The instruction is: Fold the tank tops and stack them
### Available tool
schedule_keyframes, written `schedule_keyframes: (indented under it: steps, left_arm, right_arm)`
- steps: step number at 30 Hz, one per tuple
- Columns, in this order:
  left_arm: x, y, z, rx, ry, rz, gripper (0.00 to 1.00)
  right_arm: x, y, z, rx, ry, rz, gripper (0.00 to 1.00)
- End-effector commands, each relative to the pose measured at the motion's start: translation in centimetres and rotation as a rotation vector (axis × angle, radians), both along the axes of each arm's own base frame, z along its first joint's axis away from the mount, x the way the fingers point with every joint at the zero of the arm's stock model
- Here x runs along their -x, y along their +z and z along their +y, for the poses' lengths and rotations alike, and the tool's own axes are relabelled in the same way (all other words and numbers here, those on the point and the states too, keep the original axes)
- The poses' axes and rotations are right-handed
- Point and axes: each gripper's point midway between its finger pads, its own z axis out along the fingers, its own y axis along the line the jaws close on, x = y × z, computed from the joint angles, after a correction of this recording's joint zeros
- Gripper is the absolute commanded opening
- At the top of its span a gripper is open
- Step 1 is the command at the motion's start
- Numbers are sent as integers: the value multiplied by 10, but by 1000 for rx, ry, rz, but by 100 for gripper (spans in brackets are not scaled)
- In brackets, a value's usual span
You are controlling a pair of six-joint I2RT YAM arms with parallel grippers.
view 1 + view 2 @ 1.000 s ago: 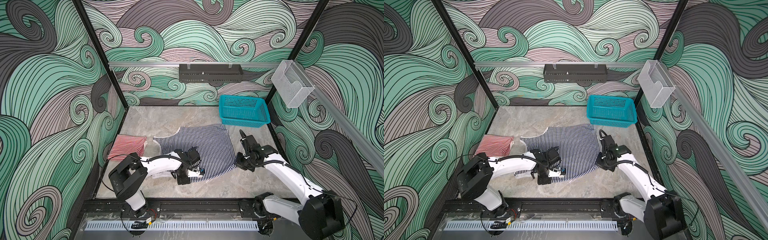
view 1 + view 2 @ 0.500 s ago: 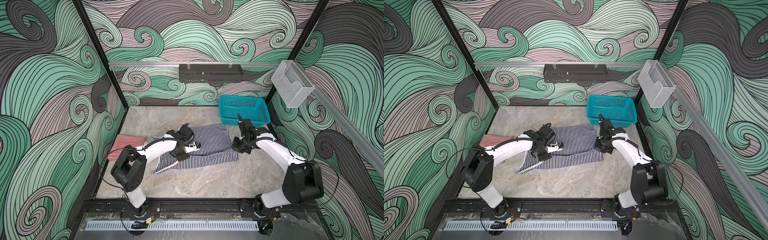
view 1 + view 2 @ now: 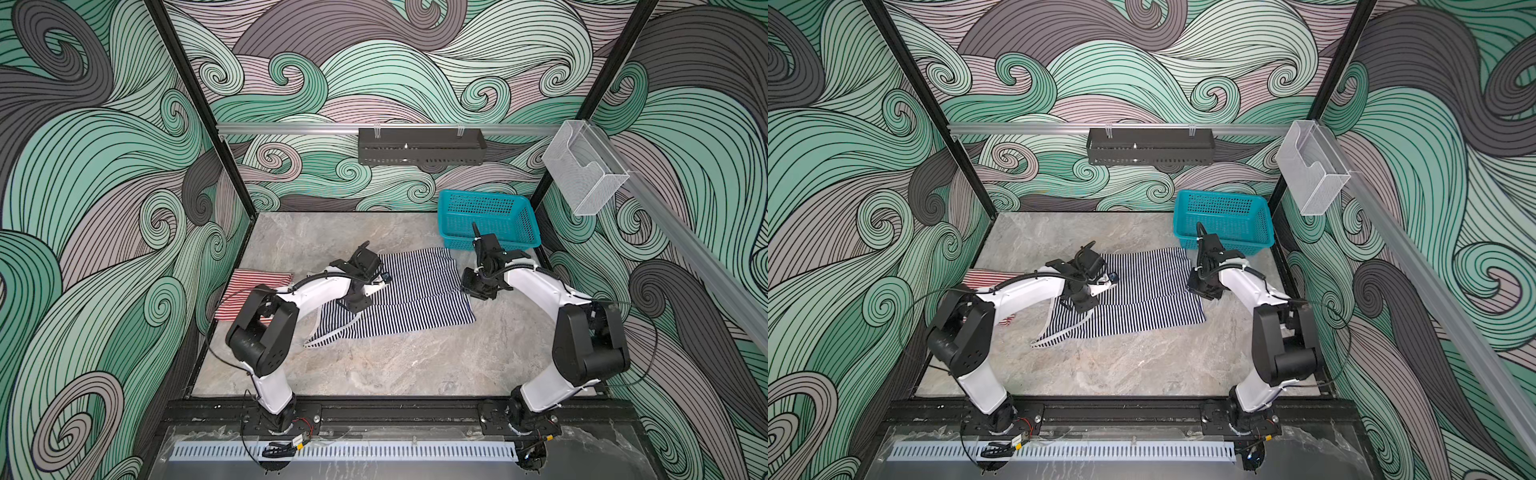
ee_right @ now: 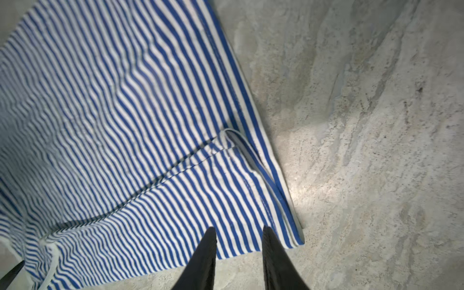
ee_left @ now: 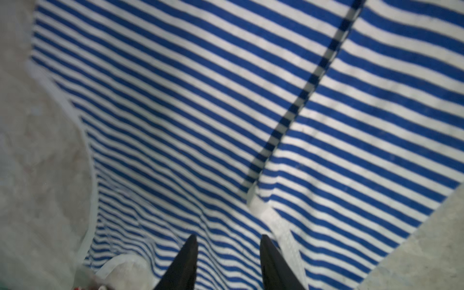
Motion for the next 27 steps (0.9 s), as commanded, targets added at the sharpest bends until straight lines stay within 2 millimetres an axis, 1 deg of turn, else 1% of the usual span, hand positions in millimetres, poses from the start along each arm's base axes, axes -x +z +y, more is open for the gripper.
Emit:
schedule_keyframes:
  steps: [1, 3, 5, 6, 8, 10, 12, 13, 14, 18, 23, 27]
  left_arm:
    - [8, 33, 7, 55, 25, -61, 46]
    - [37, 26, 12, 50, -21, 51, 46]
    - [64, 18, 20, 35, -52, 151, 45]
    - [74, 13, 26, 16, -60, 175, 45]
    - [87, 5, 41, -21, -64, 192, 50]
    - [102, 4, 53, -35, -71, 211, 67]
    - [113, 6, 61, -23, -72, 220, 78]
    - [117, 4, 68, -30, -66, 221, 83]
    - [120, 3, 73, -38, -64, 221, 85]
    - [125, -7, 98, -82, -30, 227, 86]
    - [123, -17, 107, -48, 4, 246, 86]
    - [128, -32, 112, -32, 10, 345, 85]
  right_arm:
    - [14, 2, 11, 3, 20, -7, 32]
    - [20, -5, 19, -7, 40, 7, 30]
    - [27, -16, 22, -2, 48, 31, 27]
    - [30, -23, 23, -2, 50, 46, 27]
    - [36, -31, 26, -9, 57, 64, 27]
    - [40, -40, 27, -1, 60, 81, 28]
    - [42, -49, 26, 5, 63, 105, 29]
    - [44, -54, 26, 7, 63, 119, 30]
    - [45, -57, 26, 10, 63, 128, 30]
    - [44, -65, 27, 8, 66, 139, 30]
    - [43, -71, 27, 15, 73, 154, 30]
    - [42, -74, 27, 21, 73, 160, 30]
